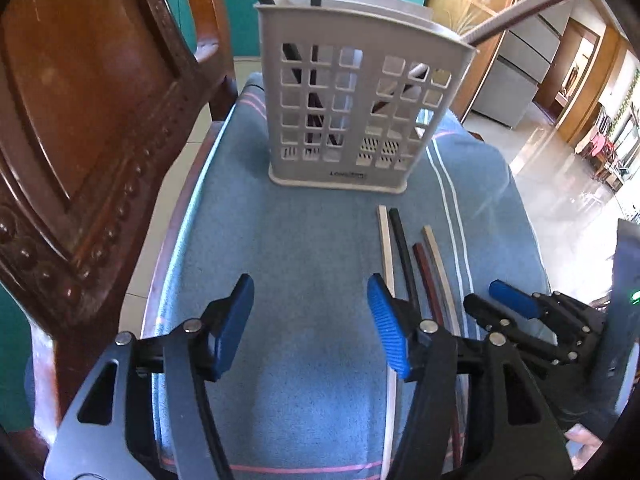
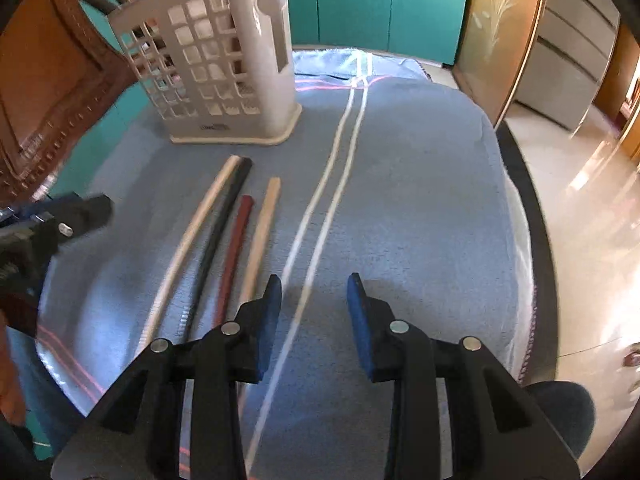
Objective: Organize utensils
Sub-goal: 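Move both open tools back down to the remaining chopsticks on the cloth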
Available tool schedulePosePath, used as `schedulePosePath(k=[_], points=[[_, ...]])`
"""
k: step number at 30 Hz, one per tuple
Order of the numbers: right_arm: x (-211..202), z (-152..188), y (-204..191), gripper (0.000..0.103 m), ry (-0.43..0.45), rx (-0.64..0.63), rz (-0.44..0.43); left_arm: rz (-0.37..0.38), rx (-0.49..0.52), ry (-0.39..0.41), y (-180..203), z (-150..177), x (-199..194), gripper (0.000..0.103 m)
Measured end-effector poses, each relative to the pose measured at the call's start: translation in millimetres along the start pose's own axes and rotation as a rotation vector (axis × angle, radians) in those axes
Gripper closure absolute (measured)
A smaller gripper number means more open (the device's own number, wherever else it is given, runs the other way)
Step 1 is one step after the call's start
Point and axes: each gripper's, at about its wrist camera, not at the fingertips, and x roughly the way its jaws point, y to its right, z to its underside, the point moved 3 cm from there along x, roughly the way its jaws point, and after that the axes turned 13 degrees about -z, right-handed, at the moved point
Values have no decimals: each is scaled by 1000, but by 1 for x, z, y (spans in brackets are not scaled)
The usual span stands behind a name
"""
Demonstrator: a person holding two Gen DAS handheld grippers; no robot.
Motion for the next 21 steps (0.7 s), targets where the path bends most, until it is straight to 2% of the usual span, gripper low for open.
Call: schedulePosePath(k=[4, 7, 11, 17, 21], points=[[2, 0, -16, 68, -14, -69, -13, -14, -13, -17, -5, 1, 7, 42], [12, 4, -20, 68, -44, -76, 0, -23, -22, -25, -10, 2, 8, 41], [14, 5, -24, 68, -41, -101, 42, -29, -20, -34, -12, 5, 10, 39], [7, -1, 5, 68, -30, -18, 88, -27, -4, -50, -9, 10, 15, 39], [-7, -2, 21, 68, 19, 39, 35, -20, 18, -60, -5, 12, 17, 39]])
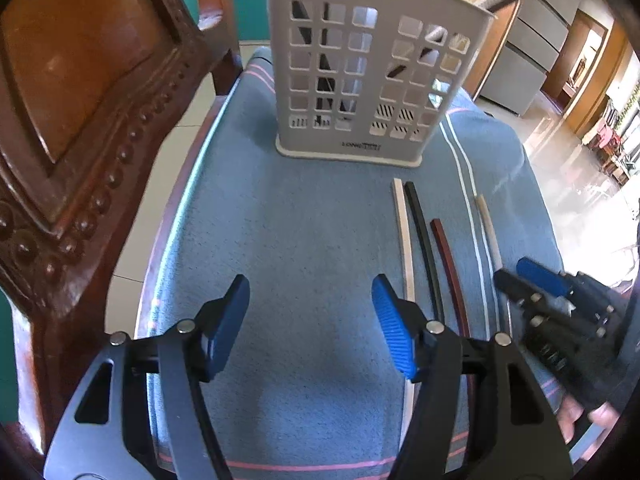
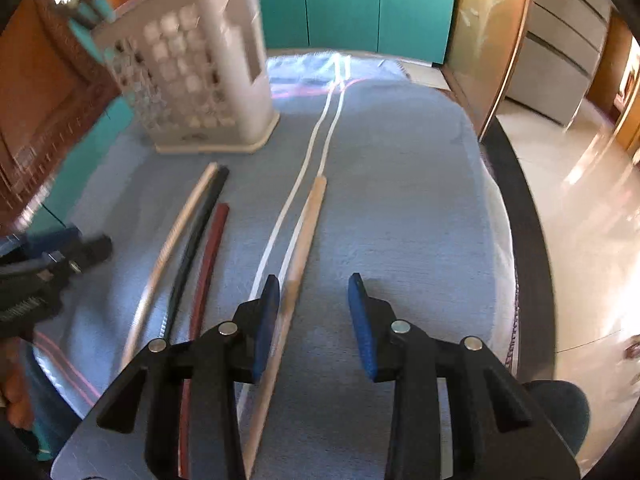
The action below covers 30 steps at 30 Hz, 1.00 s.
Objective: Organize utensils
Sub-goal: 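Move both open tools back down to the remaining chopsticks on the cloth, then grasp a white patterned chopstick with the left tool while the right tool grasps a light wooden chopstick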
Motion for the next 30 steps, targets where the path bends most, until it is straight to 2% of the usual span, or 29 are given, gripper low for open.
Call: schedulePosePath(k=[2, 6, 13, 21, 26, 30], points=[[-9, -2, 6, 68, 22, 29, -18, 6, 17, -5, 6, 3, 1, 39], [-18, -4, 16, 68, 42, 53, 9, 25, 52, -17, 21, 7, 6, 39], [-15, -4, 18, 68, 27, 72, 7, 47, 88, -37, 41, 8, 13, 39], [1, -12, 2, 68, -7, 23, 22, -10, 150, -13, 63, 2, 21, 38], [13, -17, -8, 68, -33, -13, 47, -15, 154, -8, 60, 1, 17, 66], [18, -17, -12, 68, -46, -20, 41, -18, 133, -24, 49, 1, 18, 69]])
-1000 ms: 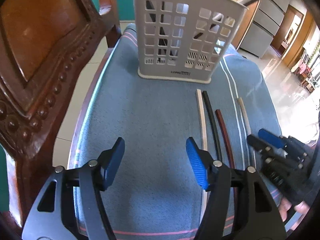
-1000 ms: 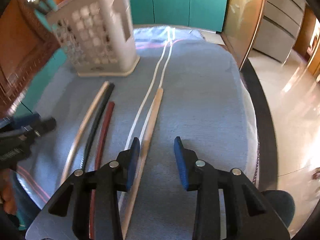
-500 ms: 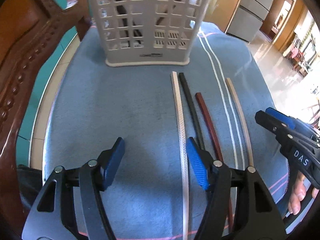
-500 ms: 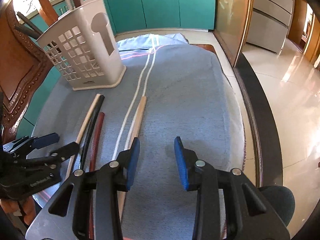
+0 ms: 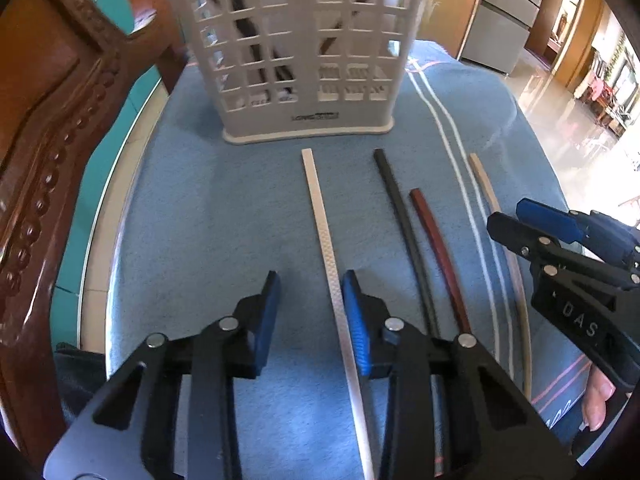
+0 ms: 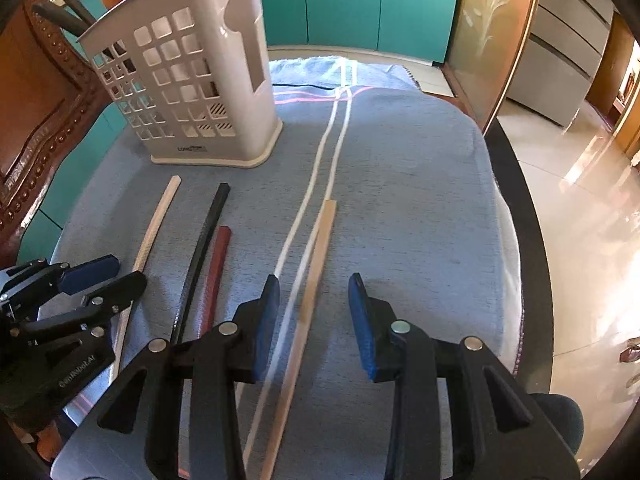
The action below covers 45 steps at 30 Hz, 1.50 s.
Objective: Organize utensils
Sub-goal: 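Grasp a white patterned chopstick with the left tool while the right tool grasps a light wooden chopstick, then carry both chopsticks upright over the white basket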
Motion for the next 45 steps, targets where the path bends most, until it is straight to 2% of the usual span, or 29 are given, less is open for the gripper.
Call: schedulePosePath(k=[3, 8, 12, 13, 14, 15, 17, 20, 25, 32, 39, 41, 42, 45], points=[[5, -1, 0, 68, -15, -9, 19, -1, -11, -3, -2, -4, 4, 67], [15, -6, -5, 68, -21, -41, 54, -33, 7, 1, 5, -17, 5, 57], [19, -10, -7, 68, -18, -45, 50, -53, 18, -1, 11, -29, 9, 56], [19, -10, -8, 76, -19, -48, 43, -58, 18, -2, 12, -30, 9, 56], [20, -10, -10, 89, -21, -53, 25, -57, 18, -3, 13, -29, 8, 60], [19, -10, -12, 94, -24, -60, 13, -48, 18, -3, 16, -32, 9, 65], [18, -9, -15, 97, -24, -64, -14, -21, 16, 1, 20, -37, 8, 91], [5, -10, -19, 97, 19, -66, -51, 2, 1, 14, 24, -38, 2, 95], [-42, -16, -27, 97, 130, -89, -72, -2, -16, 112, 22, -44, -40, 96], [-111, -27, -36, 97, 269, -130, -98, -6, -25, 299, 4, -58, -115, 97], [-153, -27, -42, 97, 351, -152, -119, 3, -42, 402, -13, -48, -169, 97], [-153, -27, -41, 97, 346, -145, -121, 1, -45, 397, -16, -54, -167, 97], [-152, -26, -39, 97, 342, -140, -116, 8, -52, 370, -17, -55, -159, 97], [-134, -24, -30, 97, 297, -89, -111, 28, -41, 269, -20, -56, -122, 84]])
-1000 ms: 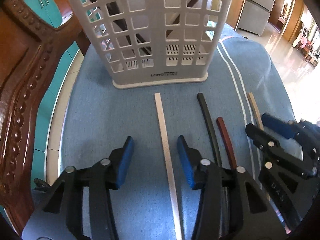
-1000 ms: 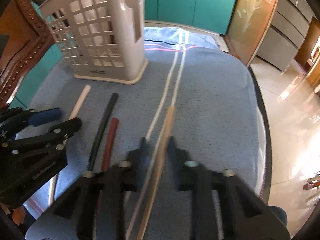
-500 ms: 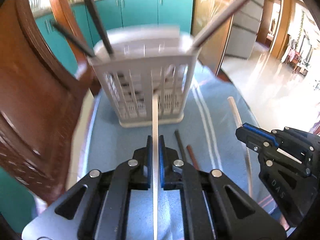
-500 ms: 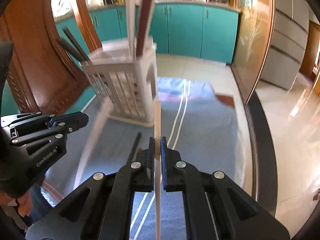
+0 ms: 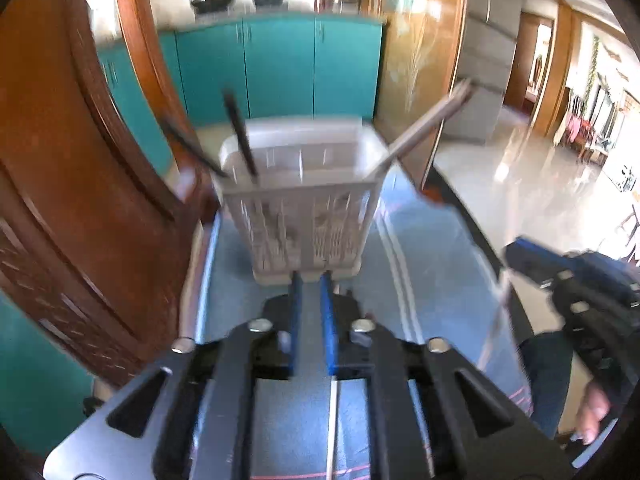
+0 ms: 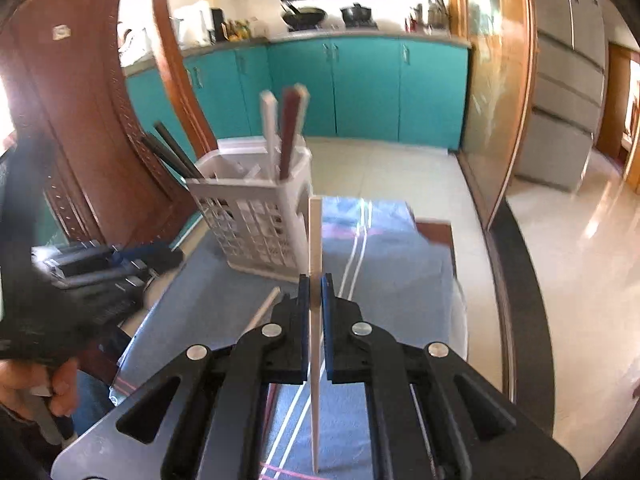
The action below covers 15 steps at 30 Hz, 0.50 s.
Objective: Organize utensils
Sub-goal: 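Carry both chopsticks upright over the white basket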
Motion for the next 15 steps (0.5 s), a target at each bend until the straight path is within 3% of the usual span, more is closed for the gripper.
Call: schedulePosePath(k=[5, 8, 12, 15], points=[[7, 5, 8, 97, -17, 41, -21, 43, 29, -207, 17, 31, 72, 75], [13, 7, 10, 97, -29, 52, -21, 30, 59, -250, 31, 39, 95, 69], [23, 12, 12, 97, -55, 63, -27, -13, 112, -292, 49, 47, 124, 69], [26, 14, 13, 97, -64, 68, -31, -24, 121, -281, 51, 44, 127, 69]])
